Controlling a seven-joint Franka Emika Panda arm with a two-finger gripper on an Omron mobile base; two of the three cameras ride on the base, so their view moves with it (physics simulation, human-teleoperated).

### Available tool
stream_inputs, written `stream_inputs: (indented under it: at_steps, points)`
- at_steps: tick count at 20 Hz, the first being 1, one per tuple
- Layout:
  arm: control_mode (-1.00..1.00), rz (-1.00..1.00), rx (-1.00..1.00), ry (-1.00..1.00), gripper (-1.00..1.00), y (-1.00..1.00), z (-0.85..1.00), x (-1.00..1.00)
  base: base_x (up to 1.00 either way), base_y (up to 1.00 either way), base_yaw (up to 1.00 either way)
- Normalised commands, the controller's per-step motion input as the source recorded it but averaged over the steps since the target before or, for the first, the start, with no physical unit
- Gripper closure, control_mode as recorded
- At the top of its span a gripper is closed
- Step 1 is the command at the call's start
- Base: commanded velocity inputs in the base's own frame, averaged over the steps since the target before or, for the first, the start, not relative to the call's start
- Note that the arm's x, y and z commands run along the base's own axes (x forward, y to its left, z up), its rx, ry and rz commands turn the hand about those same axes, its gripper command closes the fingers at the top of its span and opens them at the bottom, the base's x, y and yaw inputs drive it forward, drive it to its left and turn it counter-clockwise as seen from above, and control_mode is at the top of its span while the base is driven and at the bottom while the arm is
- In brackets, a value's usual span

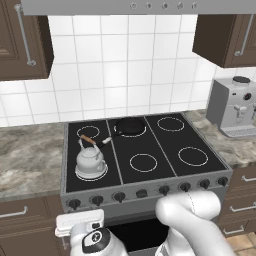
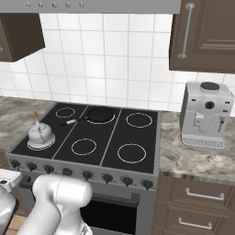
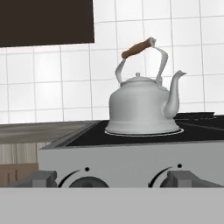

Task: Pick the kettle from the counter and place it on a stove burner. Then turn the burner on.

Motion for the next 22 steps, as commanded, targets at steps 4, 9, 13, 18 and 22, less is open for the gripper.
stream_inputs:
  at_steps: [4,9,13,18,22]
  points:
    - [-1.0,0.0,0.0,0.0,-1.0,0.01,-0.24,0.27,0.0,0.0,0.0]
    - [-1.0,0.0,0.0,0.0,-1.0,0.16,-0.3,0.24,0.0,0.0,0.0]
    - [-1.0,0.0,-0.01,0.0,-1.0,0.29,-0.28,0.18,0.0,0.0,0.0]
    - [-1.0,0.0,-0.02,0.0,-1.0,0.37,-0.23,0.18,0.0,0.0,0.0]
    - [-1.0,-0.02,0.0,0.0,-1.0,0.07,-0.01,0.24,0.0,0.0,0.0]
